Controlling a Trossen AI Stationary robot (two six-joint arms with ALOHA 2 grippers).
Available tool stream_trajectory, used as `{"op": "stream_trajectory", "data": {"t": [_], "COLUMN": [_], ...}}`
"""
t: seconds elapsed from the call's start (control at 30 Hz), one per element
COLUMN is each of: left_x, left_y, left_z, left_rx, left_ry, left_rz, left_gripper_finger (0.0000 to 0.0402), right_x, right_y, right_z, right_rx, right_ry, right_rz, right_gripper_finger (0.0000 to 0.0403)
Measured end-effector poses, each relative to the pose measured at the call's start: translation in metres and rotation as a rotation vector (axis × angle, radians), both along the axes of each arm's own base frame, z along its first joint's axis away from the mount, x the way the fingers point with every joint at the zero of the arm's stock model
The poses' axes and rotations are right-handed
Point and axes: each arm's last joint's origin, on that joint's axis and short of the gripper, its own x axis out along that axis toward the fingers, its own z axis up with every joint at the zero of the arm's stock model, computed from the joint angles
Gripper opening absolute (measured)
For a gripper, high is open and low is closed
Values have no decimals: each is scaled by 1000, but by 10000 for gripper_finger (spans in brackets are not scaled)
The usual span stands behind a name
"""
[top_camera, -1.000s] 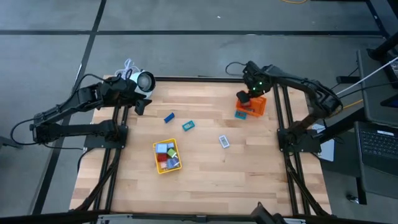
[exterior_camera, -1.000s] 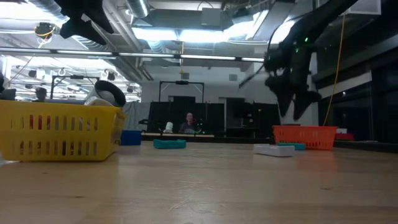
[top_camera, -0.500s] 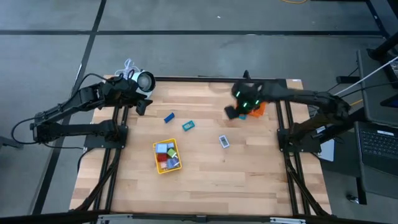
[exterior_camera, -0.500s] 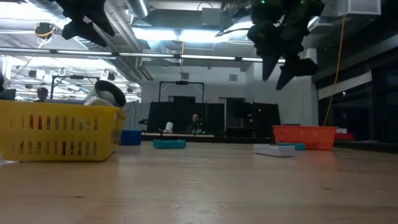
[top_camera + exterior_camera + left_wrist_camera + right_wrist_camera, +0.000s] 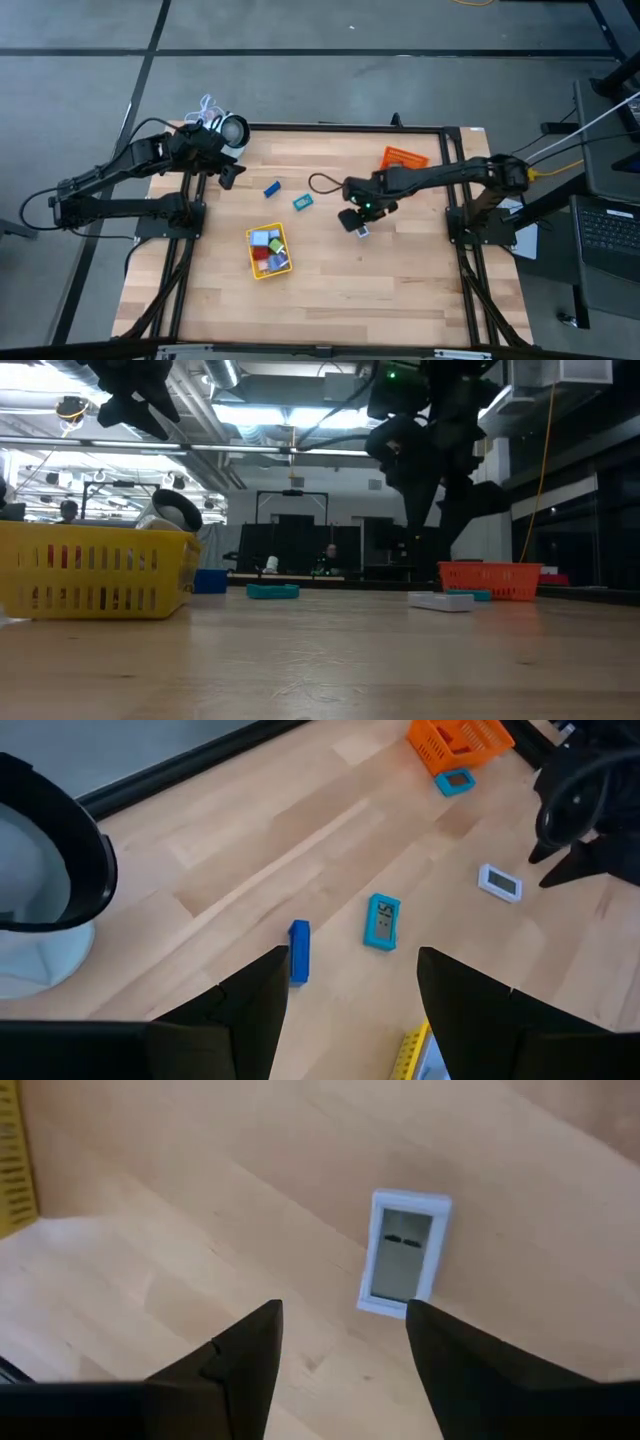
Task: Pick & Place Office items
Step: Put the white digital timer into the orange bin
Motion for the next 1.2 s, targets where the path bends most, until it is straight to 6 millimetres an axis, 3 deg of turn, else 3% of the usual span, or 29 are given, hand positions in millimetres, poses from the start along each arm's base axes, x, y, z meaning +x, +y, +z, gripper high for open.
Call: {"op": "stream_trajectory", "data": {"t": [0.17, 0.73, 1.2], "left_x": [0, -5, -5], "left_y": [0, -2, -3], "left_z": [0, -5, -6], "left_rx": [-4, 0, -33], "left_ry": [-2, 84, 78], "left_rz": [-11, -23, -12], "left_gripper_finger": [216, 216, 216], "right_x": [7, 15, 12], "right_y": [8, 7, -11], "right_z": [-9, -39, -46], "right_rx": [11, 15, 4], "right_ry": [-11, 72, 77], "right_rz": [5, 26, 25], "right_gripper_finger": [219, 219, 219]}}
